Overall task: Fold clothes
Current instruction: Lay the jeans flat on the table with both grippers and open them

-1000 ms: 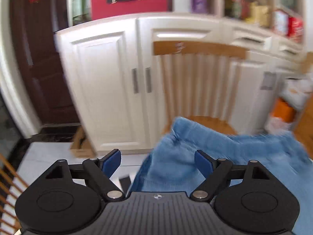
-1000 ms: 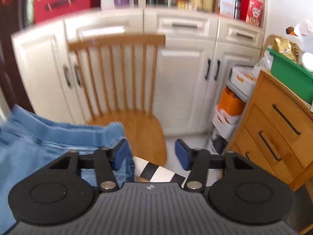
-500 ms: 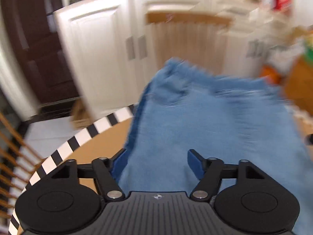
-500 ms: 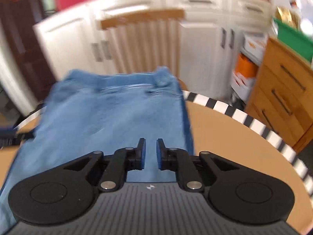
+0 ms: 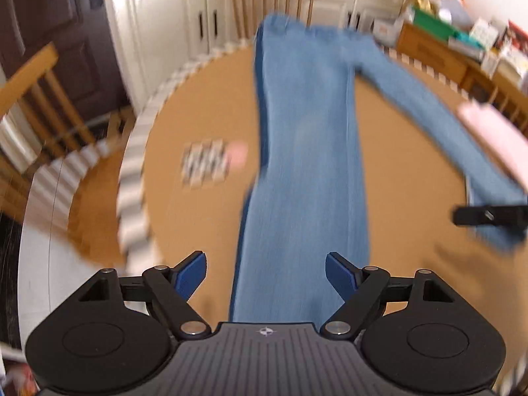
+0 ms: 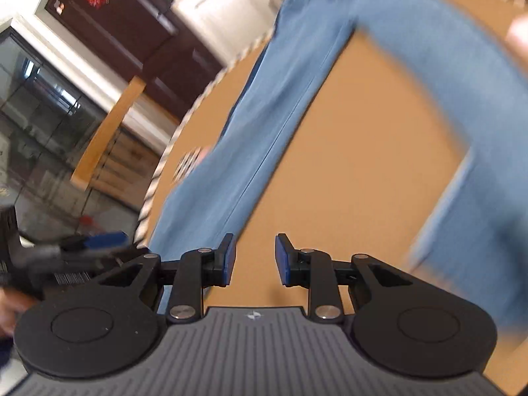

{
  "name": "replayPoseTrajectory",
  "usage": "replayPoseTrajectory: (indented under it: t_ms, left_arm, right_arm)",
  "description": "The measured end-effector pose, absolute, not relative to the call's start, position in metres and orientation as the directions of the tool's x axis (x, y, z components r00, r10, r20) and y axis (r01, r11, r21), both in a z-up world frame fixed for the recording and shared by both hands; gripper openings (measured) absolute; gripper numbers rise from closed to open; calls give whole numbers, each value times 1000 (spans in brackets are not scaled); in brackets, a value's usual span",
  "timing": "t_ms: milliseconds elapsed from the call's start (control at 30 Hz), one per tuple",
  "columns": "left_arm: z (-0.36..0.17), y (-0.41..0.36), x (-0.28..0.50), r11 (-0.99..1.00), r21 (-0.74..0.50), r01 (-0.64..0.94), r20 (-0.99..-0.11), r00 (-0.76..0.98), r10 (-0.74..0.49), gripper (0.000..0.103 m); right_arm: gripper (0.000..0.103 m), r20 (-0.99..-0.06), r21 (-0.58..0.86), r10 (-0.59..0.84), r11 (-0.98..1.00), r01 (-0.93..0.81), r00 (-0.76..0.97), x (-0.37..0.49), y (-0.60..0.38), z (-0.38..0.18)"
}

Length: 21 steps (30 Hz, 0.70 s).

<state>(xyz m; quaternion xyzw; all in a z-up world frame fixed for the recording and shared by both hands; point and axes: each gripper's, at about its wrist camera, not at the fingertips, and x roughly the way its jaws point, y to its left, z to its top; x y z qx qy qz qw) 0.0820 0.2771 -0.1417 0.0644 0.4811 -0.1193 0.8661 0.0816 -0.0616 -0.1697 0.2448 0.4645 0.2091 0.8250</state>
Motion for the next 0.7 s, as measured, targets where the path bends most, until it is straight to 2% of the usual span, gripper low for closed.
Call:
replayPoseTrajectory:
  t_ms: [67, 167, 200, 233, 300, 367, 500, 533, 567, 600, 667, 700]
  left_arm:
    - [-154, 291, 55, 971, 14, 241, -850, 514, -115, 77]
    - [-165, 300, 37, 977, -49, 206, -832, 533, -154, 54]
    - [-165, 299, 34, 974, -87, 210, -817, 544, -190, 35]
    - [-163, 297, 30, 972, -115, 206, -816, 539, -211, 32]
    - [-159, 295, 21, 969, -157, 191, -813, 531, -237, 17]
    - [-153, 295, 14, 961, -206, 183, -800, 533, -273, 8]
    - [-143, 295, 0, 952, -270, 147, -780, 546, -305, 9]
    - [-146, 293, 0, 954, -270, 132, -788, 539, -297, 10]
    - [-149, 291, 0, 961, -255, 112, -804, 528, -275, 21]
    - [-149, 289, -1, 971, -226, 85, -818, 525, -236, 27]
    - [-142, 280, -5, 980, -188, 62, -799, 571, -189, 27]
    - [-133, 271, -7, 979, -185, 84, -772, 605, -197, 31]
  right_arm:
    - [29, -677, 598, 576, 794, -115, 459, 72, -33, -177]
    - [32, -720, 541, 532, 832, -119, 447, 67, 0, -183]
    - [28, -730, 522, 517, 844, -124, 446, 65, 9, -185]
    - [21, -741, 504, 505, 854, -132, 443, 63, 16, -185]
    - [6, -759, 471, 490, 868, -158, 428, 62, 25, -183]
    - [4, -770, 433, 466, 883, -180, 435, 55, 21, -175]
    - [4, -757, 415, 453, 890, -189, 471, 38, -12, -157]
    - [10, -769, 413, 452, 891, -187, 452, 40, -14, -161]
    - [13, -781, 412, 450, 892, -185, 432, 42, -16, -166]
    - [21, -792, 416, 453, 891, -182, 408, 44, -19, -170]
    - [22, -772, 455, 486, 872, -179, 410, 36, -40, -165]
    - [25, -739, 466, 498, 864, -190, 453, 24, -60, -155]
